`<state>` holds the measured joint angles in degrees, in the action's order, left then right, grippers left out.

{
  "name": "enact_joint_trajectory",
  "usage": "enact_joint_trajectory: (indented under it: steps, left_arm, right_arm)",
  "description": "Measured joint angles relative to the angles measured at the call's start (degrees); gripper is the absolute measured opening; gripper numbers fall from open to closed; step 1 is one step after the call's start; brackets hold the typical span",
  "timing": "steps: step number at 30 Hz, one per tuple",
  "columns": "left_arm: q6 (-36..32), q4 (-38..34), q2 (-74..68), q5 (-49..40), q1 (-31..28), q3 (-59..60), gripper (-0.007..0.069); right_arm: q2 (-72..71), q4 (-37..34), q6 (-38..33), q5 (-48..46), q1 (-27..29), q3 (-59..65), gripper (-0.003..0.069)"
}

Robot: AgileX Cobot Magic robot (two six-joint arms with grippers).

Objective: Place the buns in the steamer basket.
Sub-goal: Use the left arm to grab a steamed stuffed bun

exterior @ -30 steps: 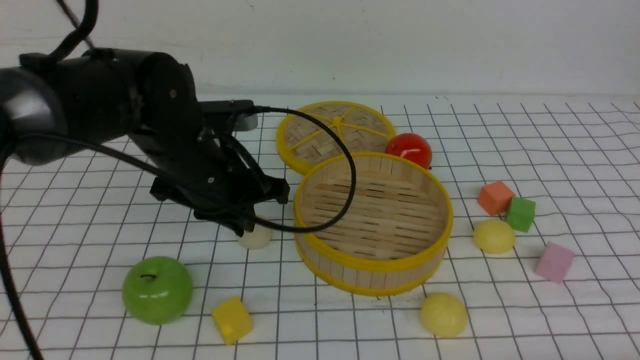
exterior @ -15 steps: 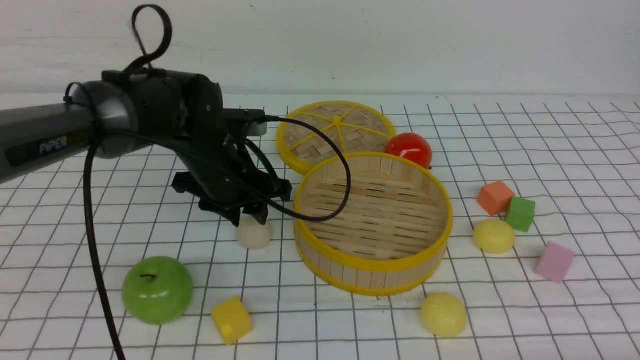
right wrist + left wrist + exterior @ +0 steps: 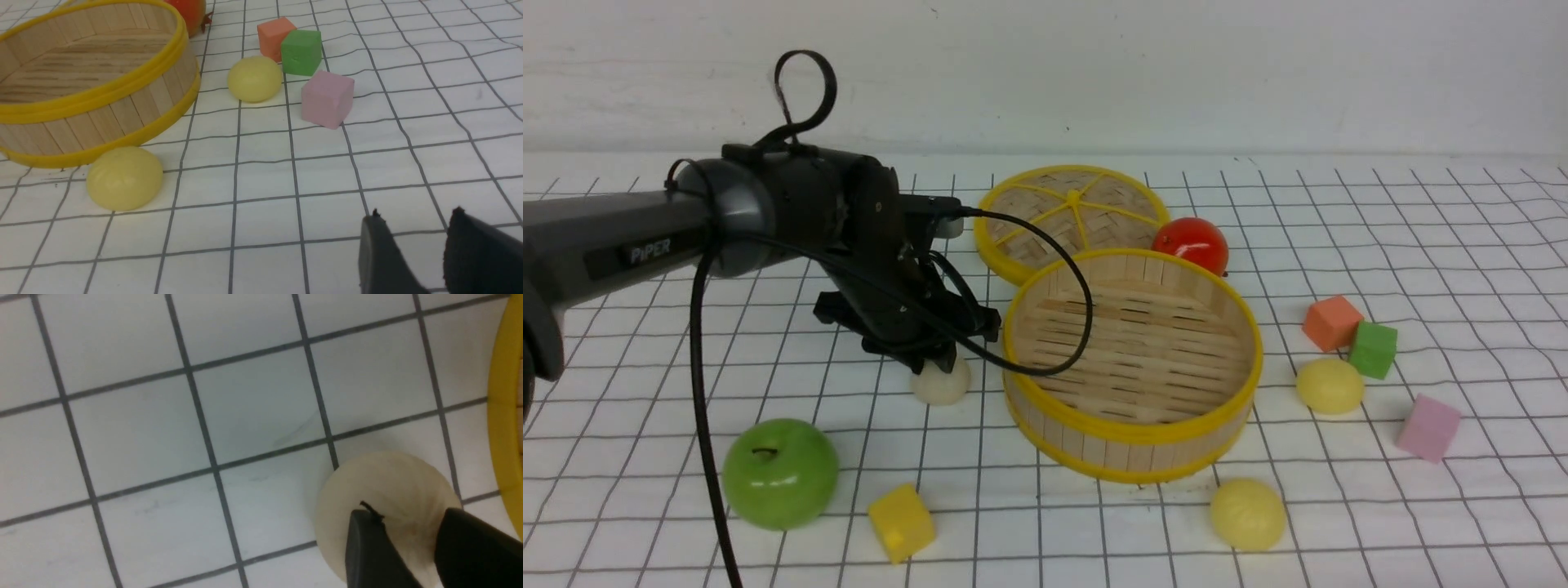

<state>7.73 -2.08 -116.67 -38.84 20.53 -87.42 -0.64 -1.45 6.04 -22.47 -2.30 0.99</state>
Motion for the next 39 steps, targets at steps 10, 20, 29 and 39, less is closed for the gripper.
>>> enact_joint_trajectory:
  steps: [10,20,29,39]
  left_arm:
    - [0.0,0.64,0.0,0.75,0.0,-0.11,0.0169]
    - [0.0,0.64,-0.12,0.04,0.0,-0.11,0.0036]
    - [-0.46,0.64,-0.03,-1.98,0.0,-0.11,-0.0013]
    - [-1.72,0.64,5.11,-3.48,0.0,-0.11,-0.0013]
  right_arm:
    - [0.0,0.0,0.0,0.0,0.0,0.0,0.0239]
    - [0.0,0.0,0.0,0.0,0.0,0.0,0.0239]
    - [0.0,0.0,0.0,0.0,0.0,0.0,0.0239]
    - [0.0,0.0,0.0,0.0,0.0,0.0,0.0239]
